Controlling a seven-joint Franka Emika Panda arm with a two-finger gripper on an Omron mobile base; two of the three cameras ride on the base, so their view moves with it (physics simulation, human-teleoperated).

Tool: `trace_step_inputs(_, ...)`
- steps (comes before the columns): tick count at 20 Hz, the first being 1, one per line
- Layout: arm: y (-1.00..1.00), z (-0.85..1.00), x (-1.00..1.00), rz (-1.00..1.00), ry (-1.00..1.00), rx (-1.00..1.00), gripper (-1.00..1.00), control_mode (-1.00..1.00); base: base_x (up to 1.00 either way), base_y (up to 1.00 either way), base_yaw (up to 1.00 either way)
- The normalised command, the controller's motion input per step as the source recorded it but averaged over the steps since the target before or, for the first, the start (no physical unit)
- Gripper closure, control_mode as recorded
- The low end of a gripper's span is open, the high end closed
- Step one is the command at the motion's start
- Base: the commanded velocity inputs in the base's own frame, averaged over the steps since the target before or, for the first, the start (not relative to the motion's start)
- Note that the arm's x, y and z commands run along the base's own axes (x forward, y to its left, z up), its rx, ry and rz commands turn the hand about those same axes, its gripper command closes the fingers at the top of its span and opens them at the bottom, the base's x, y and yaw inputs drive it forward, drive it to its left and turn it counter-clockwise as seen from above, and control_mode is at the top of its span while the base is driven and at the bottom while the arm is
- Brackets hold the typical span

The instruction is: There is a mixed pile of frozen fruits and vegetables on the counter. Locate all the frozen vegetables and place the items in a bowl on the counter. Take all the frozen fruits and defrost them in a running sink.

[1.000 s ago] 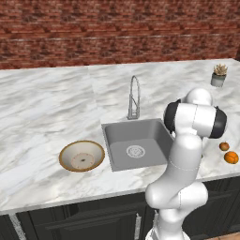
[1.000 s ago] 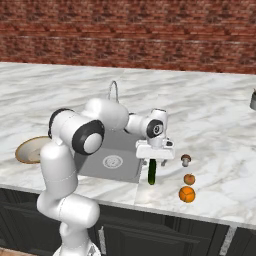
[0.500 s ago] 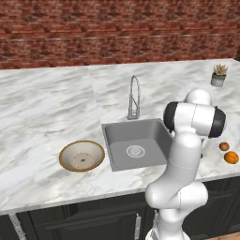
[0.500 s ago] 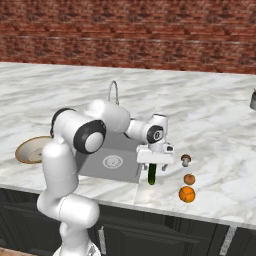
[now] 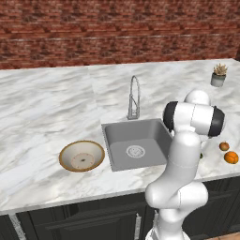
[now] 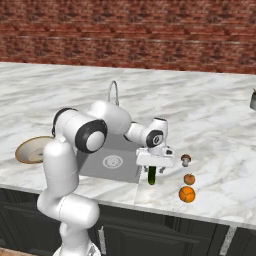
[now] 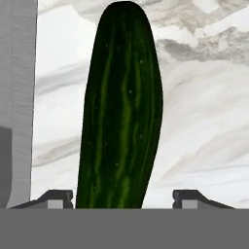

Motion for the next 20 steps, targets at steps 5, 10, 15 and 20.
trace_step_inputs(5, 0.0, -0.16, 0.0, -0.04, -0.08, 0.05, 1.0, -1.0, 0.0, 0.0, 0.0)
trace_step_inputs(10, 0.44, 0.07, -0.11, -0.14, -0.07, -0.04, 1.0, -1.0, 0.0, 0.0, 0.0)
trace_step_inputs(15, 0.63, 0.61, -0.19, -0.06, -0.04, -0.08, 1.0, -1.0, 0.0, 0.0, 0.0)
trace_step_inputs(20, 0.67, 0.65, -0.25, -0.06, -0.12, -0.08, 1.0, -1.0, 0.0, 0.0, 0.0)
